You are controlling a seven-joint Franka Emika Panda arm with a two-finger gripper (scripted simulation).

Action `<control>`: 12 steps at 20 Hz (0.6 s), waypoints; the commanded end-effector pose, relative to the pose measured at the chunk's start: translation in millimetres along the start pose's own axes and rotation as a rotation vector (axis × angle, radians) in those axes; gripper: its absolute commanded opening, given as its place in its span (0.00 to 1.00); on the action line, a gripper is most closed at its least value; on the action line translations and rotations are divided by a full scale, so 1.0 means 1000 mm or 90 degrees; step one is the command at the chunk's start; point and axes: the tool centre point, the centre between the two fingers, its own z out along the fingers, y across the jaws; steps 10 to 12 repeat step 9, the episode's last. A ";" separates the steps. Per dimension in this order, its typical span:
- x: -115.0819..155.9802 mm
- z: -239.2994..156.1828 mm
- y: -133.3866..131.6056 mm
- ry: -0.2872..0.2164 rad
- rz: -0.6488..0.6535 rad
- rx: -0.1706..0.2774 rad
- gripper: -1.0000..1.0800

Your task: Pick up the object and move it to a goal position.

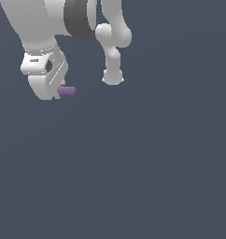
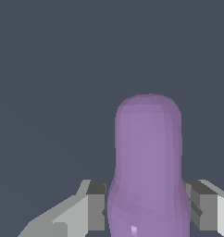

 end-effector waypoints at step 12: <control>-0.023 -0.021 0.004 0.000 0.000 0.001 0.00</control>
